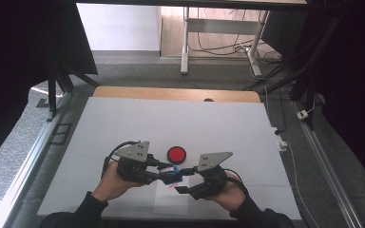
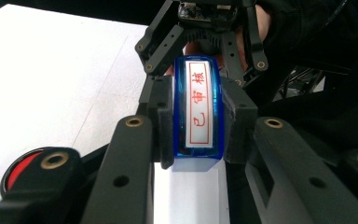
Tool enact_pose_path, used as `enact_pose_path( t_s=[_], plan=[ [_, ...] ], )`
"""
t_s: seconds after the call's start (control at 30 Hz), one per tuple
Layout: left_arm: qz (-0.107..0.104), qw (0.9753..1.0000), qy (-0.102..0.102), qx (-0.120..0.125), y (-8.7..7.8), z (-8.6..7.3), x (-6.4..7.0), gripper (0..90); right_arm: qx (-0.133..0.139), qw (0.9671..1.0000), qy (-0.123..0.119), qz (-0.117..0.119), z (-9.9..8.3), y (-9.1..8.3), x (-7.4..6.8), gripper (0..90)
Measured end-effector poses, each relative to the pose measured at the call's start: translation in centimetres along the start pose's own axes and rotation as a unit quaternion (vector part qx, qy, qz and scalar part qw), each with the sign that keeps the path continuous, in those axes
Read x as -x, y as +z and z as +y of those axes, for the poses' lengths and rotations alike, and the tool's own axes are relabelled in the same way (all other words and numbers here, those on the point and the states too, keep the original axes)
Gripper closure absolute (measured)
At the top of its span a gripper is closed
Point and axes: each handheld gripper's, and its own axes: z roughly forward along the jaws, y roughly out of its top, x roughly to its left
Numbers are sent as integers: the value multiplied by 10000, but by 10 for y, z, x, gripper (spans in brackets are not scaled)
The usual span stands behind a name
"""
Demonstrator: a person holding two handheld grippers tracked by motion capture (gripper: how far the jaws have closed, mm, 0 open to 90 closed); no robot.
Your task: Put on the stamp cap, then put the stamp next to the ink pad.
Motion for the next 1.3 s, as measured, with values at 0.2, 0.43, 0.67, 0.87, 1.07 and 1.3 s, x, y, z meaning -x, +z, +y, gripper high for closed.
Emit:
enact_pose_path(
  t_s=[0.2,0.43,0.67,0.87,1.07,1.3],
  plan=[
    [140,9999,-65,-75,-2,0,0,698,-66,9997,126,-220,-2,-5,-1,332],
    [245,9996,-101,-137,-4,0,-1,697,-137,9988,160,-447,-5,-11,-1,300],
    [380,9990,-128,-193,-7,0,-1,698,-103,9976,313,-603,-7,-16,0,253],
    [519,9980,-248,-246,-10,-1,-3,697,-97,9959,433,-793,-8,-20,0,203],
    [698,9964,-329,-353,-12,-2,-4,698,-116,9944,459,-947,-10,-24,0,160],
    [929,9938,-382,-485,-14,-4,-5,697,-182,9920,578,-1104,-13,-30,0,107]
  ],
)
